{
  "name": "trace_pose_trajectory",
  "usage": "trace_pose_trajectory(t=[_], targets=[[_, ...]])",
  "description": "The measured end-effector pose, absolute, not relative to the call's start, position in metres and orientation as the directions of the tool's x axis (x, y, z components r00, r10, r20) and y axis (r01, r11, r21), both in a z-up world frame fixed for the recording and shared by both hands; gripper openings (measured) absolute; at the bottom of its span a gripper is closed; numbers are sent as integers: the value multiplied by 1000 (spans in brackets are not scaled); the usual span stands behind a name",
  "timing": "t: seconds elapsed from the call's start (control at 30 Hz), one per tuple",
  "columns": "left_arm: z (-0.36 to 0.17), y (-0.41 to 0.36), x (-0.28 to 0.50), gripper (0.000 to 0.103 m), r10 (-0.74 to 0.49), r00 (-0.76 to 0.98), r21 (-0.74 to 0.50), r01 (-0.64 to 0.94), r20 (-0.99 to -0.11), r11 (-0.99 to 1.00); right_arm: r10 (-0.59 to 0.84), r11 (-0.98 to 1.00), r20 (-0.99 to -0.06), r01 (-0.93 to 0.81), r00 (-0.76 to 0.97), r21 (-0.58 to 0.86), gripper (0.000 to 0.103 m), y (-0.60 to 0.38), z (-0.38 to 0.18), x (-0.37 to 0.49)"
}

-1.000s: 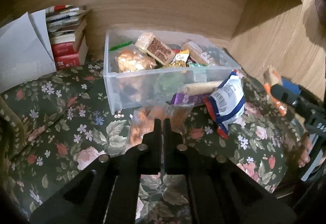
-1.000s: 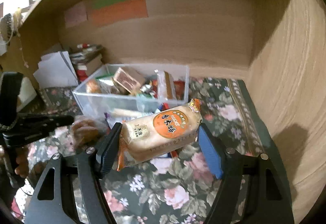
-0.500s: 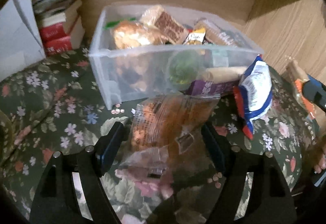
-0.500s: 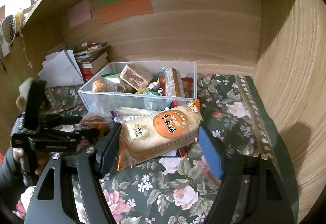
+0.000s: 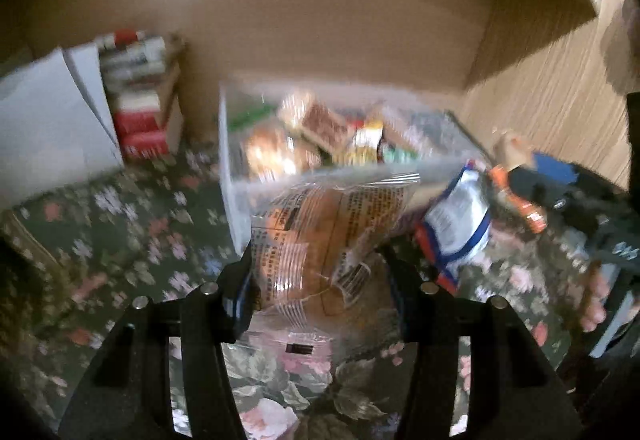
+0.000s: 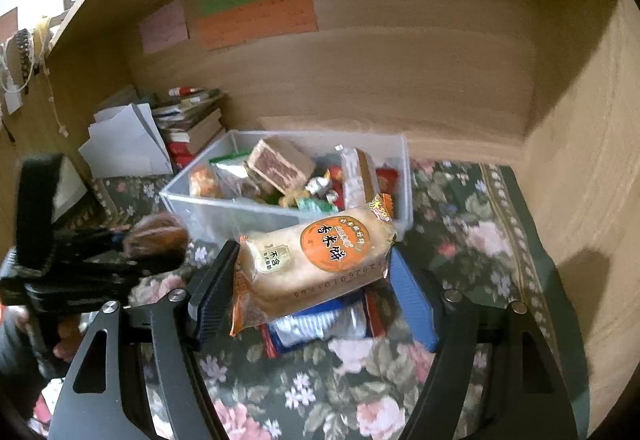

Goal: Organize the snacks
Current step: 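Carry the pastry bag and cake packet over the clear bin and open both tools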

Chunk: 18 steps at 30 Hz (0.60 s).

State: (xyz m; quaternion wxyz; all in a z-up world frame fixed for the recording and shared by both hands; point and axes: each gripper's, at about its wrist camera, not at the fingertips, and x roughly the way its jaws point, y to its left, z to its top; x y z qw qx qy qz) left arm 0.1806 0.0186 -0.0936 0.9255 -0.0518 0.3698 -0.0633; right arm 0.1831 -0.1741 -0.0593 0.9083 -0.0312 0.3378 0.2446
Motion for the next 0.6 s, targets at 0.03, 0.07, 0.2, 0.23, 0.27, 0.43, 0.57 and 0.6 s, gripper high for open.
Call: trace_pose_trajectory(t=[0.03,0.07,0.2,0.23,0.27,0.43,0.57,0.6], targets=[[-88,20,180,53,-153,730,-141,79,-666,987,427,876,-625,-471,654,106,71,-171,-57,185],[-78,20,181,53,-145,746,-132,77,-650,988,430,874,-621,-476,656,103,71,-169,-56,188],[-59,19,183,54,-127,781,-126,63,-611,990,433,868,-604,-490,669,80,71,-155,-47,200],[-56,20,186,54,-127,783,-127,62,-609,990,435,866,-602,-493,670,77,71,-152,-45,203],[-54,20,190,54,-125,786,-128,59,-605,990,436,865,-601,-497,670,73,71,-149,-44,206],[-47,28,212,54,-110,794,-123,45,-597,991,425,864,-607,-502,672,49,71,-134,-42,228],[-49,30,232,54,-106,787,-120,41,-608,992,420,861,-629,-506,654,50,71,-125,-49,245],[-52,30,238,54,-109,780,-123,41,-616,992,417,861,-639,-506,647,50,71,-123,-53,250]])
